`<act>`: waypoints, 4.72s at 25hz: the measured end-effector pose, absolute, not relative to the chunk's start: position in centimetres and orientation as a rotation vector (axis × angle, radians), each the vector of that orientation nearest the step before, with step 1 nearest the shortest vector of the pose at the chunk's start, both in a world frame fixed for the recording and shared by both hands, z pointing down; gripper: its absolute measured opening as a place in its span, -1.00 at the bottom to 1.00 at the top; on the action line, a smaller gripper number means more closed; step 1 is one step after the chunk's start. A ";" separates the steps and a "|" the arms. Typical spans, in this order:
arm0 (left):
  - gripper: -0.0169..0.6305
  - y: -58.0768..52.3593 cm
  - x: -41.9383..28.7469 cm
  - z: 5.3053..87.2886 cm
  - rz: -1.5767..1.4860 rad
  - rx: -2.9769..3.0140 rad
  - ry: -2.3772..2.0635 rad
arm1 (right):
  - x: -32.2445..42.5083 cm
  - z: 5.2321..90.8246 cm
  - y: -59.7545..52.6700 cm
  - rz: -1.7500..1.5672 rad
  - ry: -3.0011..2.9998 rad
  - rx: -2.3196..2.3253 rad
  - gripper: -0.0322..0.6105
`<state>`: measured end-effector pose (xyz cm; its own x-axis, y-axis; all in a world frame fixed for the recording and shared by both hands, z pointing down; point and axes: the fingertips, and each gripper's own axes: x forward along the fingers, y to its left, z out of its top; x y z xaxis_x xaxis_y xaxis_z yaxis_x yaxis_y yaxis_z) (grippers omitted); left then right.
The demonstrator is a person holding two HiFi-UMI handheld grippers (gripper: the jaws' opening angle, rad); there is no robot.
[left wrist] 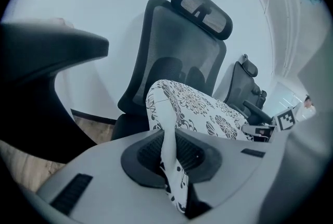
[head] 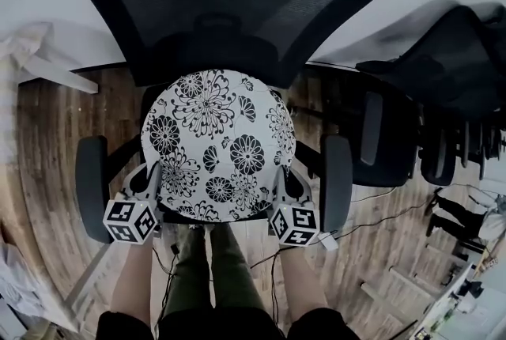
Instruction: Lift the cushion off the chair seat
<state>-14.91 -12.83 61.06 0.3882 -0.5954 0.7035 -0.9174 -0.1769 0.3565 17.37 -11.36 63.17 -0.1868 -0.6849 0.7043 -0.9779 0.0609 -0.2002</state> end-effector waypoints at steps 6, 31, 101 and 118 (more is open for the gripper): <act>-0.82 -12.6 -15.0 62.8 0.494 1.907 -1.312 | 17.4 64.5 -11.1 0.893 -1.936 1.685 -0.80; -0.82 -12.0 -15.2 64.8 0.365 1.999 -1.345 | 17.4 64.8 -10.9 0.745 -2.011 1.763 -0.80; -0.82 -12.0 -14.7 69.8 -0.040 2.334 -1.473 | 17.5 66.3 -11.3 0.168 -2.305 1.879 -0.80; -0.82 -12.2 -14.5 71.0 -0.112 2.389 -1.482 | 17.7 66.9 -11.5 0.083 -2.352 1.888 -0.80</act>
<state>-14.48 -12.23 70.99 0.4570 -0.8833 0.1042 -0.8577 -0.4067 0.3144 17.70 -11.51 66.95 -0.2123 -0.9684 0.1310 -0.9752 0.2186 0.0353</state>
